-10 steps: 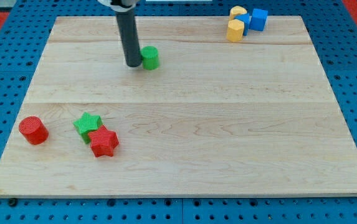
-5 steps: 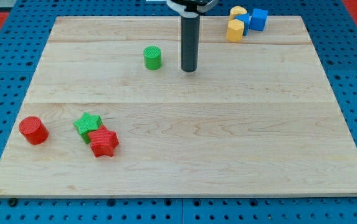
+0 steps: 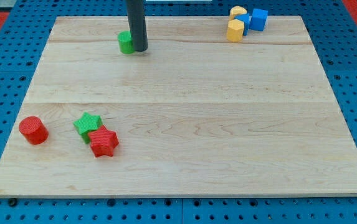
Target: Move the green circle towards the top left
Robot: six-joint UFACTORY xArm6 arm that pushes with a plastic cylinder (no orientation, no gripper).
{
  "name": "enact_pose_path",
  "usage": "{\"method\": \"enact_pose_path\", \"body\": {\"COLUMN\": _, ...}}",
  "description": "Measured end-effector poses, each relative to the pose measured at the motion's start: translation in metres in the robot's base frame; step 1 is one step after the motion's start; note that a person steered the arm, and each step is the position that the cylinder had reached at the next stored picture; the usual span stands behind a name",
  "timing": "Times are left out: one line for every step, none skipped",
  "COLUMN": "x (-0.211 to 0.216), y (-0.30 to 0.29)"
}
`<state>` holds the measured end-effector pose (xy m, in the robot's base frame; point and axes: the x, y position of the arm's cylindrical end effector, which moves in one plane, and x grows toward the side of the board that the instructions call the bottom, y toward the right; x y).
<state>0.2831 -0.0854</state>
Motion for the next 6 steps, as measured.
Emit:
{"method": "enact_pose_path", "body": {"x": -0.001, "y": 0.003}}
{"method": "enact_pose_path", "body": {"x": 0.0, "y": -0.007}}
{"method": "enact_pose_path", "body": {"x": 0.001, "y": -0.01}}
{"method": "enact_pose_path", "body": {"x": 0.005, "y": -0.011}}
{"method": "enact_pose_path", "body": {"x": 0.019, "y": -0.011}}
{"method": "enact_pose_path", "body": {"x": 0.028, "y": -0.018}}
